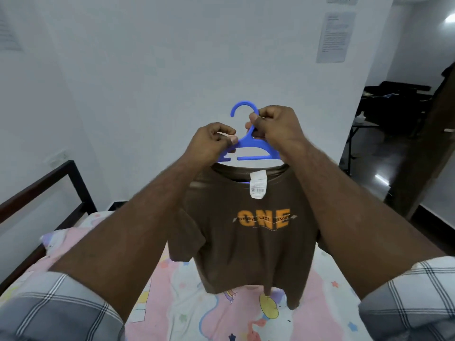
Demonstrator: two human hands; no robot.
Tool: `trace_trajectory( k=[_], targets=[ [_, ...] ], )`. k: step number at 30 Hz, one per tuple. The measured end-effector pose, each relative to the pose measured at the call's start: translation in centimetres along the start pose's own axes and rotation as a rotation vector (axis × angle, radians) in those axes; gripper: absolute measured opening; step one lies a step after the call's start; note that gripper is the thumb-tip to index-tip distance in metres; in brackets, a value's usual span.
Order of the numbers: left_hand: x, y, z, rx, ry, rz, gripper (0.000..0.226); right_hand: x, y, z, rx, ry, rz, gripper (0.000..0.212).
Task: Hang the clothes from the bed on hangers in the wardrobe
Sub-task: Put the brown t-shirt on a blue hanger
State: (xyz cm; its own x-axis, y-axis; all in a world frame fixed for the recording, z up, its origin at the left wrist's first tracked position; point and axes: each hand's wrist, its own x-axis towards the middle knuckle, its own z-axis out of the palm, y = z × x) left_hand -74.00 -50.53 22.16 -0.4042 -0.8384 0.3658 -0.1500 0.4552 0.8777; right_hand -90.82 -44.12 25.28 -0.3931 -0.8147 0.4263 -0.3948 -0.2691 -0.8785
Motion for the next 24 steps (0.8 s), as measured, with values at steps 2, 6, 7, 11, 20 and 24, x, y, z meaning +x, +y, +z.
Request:
trace_trajectory(
  k=[2, 6, 7, 11, 20, 24],
  targets=[
    [-0.3, -1.3, -2.1, -0.041, 0.039, -0.018, 0.003, 0.0, 0.2, -0.7, 0.046, 0.006, 0.045, 0.018],
    [-2.6, -6.1, -7.0, -0.021, 0.092, -0.159, 0.009, 0.1, 0.5, -2.2, 0.132, 0.035, 0.107, 0.019],
    [-3.3, -7.4, -7.8, 0.024, 0.074, -0.195, 0.012, 0.2, 0.7, -2.4, 0.139, 0.038, 0.117, 0.018],
    [-5.0, -10.5, -8.4, -0.018, -0.003, -0.292, 0.025, 0.2, 0.8, -2.4, 0.160, 0.036, 0.139, 0.017],
    [-4.1, -9.3, -10.4, -0.039, 0.013, -0.267, 0.010, 0.0, 2.3, -3.5, 0.139, 0.095, 0.134, 0.014],
    [-3.1, -7.9, -11.1, -0.108, -0.018, -0.266, 0.016, -0.4, 2.5, -4.0, 0.159, 0.082, 0.157, 0.018]
  ],
)
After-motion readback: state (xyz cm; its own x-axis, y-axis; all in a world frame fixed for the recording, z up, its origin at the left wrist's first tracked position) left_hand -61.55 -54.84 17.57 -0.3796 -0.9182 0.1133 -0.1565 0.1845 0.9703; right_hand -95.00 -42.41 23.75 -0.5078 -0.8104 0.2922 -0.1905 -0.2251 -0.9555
